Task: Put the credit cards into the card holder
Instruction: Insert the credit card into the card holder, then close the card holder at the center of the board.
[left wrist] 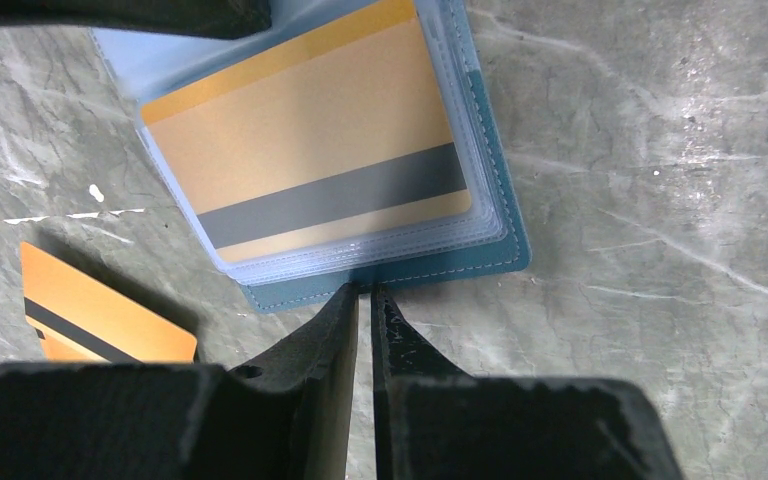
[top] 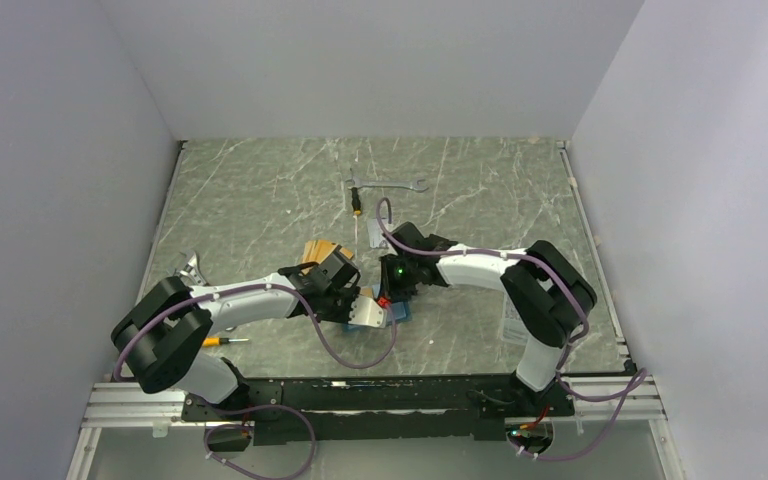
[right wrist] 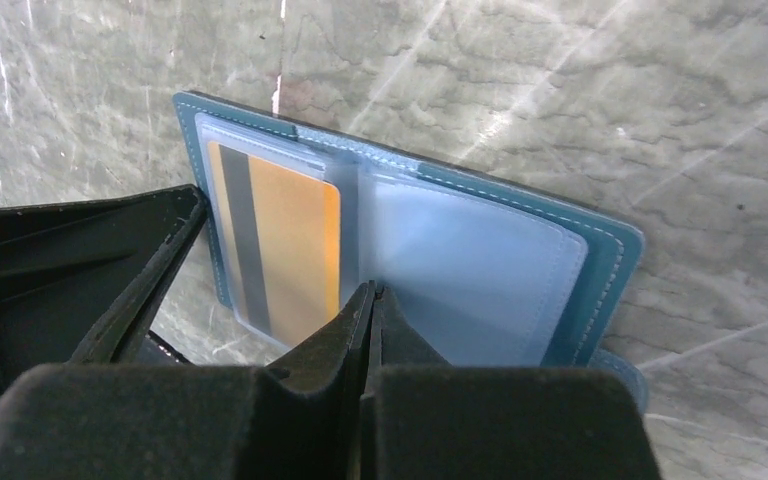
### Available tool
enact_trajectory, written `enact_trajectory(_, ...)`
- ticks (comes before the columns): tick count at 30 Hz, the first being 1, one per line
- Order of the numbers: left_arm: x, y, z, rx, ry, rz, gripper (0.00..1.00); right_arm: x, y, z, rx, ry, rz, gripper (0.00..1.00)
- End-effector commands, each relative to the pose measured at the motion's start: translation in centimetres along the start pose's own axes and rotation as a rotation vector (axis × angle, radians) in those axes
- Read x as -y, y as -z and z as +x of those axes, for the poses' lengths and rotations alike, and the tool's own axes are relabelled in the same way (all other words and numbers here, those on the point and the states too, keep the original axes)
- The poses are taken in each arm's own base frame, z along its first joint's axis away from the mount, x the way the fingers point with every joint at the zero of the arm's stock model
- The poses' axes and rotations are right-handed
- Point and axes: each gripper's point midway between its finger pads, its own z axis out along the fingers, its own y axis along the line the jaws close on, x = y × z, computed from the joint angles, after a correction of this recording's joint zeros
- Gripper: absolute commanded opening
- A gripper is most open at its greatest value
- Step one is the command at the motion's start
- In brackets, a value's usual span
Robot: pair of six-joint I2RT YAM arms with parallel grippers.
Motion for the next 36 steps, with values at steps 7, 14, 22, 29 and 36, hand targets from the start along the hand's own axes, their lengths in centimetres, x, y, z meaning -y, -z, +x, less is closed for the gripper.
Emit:
enact_trajectory(7,0.4,0.0,0.4,-0.006,-0.002,0.016,0.15,-3.2,-0.6,-0.2,0.008,0.039,-0.035,0.00)
enact_trajectory(14,-0.1,0.2,0.0,-0.002,-0.005,0.012,0.15,-3.0,0.3,-0.3,-0.006,0.060,0.005,0.00)
enact_trajectory(22,-0.8,1.7,-0.6,0.057,0.071,0.024,0.15,-0.5,5.4,-2.4,0.098,-0.046,-0.043,0.58)
enact_trajectory(29,-0.8,2.2,-1.0,0.079,0.091,0.032,0.15,2.1,7.1,0.0,0.139,-0.109,-0.050,0.77)
enact_trajectory(36,-1.6,2.8,-1.8,0.128,0.127,0.047,0.15,3.8,6.7,2.0,0.169,-0.179,-0.073,0.82)
